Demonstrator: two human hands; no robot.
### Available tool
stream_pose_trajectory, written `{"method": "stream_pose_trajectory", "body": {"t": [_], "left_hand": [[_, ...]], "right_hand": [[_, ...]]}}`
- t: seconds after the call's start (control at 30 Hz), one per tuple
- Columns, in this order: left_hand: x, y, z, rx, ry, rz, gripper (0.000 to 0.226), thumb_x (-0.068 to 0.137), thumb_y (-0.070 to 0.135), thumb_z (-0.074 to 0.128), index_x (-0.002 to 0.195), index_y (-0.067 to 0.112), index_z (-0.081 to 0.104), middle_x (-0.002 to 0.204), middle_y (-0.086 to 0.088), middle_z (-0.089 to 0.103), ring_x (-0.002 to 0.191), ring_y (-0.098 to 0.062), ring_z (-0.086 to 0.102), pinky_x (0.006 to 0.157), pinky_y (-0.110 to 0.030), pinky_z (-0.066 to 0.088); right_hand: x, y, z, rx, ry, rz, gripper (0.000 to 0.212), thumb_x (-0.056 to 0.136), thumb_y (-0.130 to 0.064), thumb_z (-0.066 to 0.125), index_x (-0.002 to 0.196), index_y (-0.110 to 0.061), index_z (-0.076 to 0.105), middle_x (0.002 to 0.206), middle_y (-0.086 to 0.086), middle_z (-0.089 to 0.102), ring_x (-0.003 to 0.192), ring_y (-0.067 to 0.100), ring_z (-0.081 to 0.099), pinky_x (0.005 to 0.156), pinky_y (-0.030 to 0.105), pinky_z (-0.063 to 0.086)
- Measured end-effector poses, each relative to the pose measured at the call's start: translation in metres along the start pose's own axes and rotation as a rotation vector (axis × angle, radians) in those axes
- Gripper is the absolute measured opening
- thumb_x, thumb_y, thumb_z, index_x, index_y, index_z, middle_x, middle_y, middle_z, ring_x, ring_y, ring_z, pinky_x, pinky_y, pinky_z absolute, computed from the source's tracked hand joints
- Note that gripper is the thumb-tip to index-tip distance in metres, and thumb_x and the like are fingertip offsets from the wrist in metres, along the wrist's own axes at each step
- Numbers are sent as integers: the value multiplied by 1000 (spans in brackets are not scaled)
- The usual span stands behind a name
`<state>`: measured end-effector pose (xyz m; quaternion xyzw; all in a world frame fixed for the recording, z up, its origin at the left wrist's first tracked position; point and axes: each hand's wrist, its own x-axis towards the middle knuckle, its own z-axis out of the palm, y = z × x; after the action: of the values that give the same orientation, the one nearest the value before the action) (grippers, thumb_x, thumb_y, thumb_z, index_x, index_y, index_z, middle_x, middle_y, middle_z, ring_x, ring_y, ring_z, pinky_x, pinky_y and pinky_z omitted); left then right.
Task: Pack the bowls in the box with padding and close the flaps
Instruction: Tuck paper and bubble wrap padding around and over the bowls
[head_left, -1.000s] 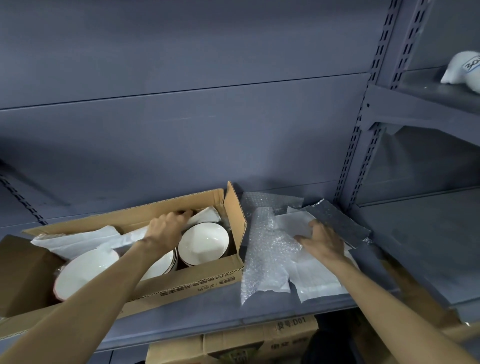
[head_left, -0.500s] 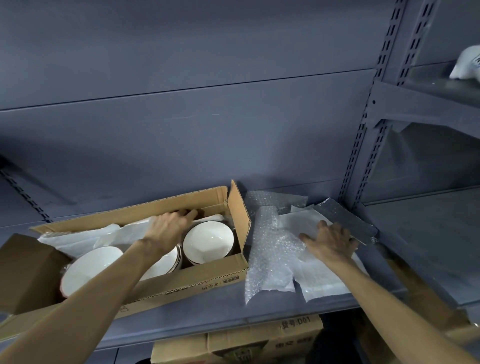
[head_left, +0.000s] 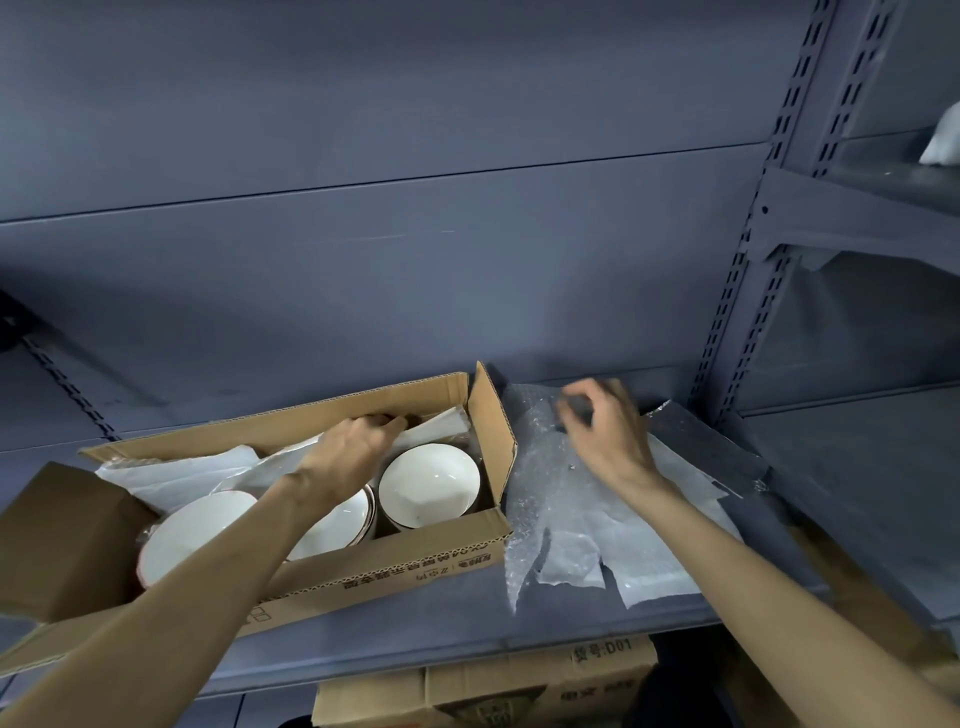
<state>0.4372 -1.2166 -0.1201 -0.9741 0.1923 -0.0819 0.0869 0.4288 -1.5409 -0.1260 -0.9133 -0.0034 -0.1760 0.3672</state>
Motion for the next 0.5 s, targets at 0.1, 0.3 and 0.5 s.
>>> {"method": "stream_pose_trajectory", "body": {"t": [0.1,0.3,0.5], "left_hand": [[-2,-3,2,26,-3,14,55,80,-4,58,131,17,54,121,-6,65,104,-34,65,76,-41,52],[-4,-6,1,2,16,51,65,80,-6,53,140,20,52,124,-7,65,107,-36,64,78,-43,53],[-8,-5,-3,-29,35,108,58,79,-8,55,135,10,53,115,-11,65,103,-38,64,72,-43,50]], "right_hand": [[5,-43,5,178,55,-166,15,97,-23,65,108,-14,72,105,4,67,103,24,64,93,42,51],[8,-110,17,32,-55,-589,15,93,-10,60,102,-13,72,98,1,68,89,25,65,82,42,53],[0,-141,58,-652,-461,-605,36,88,4,55,118,-14,62,123,9,63,111,35,65,87,44,47]]}}
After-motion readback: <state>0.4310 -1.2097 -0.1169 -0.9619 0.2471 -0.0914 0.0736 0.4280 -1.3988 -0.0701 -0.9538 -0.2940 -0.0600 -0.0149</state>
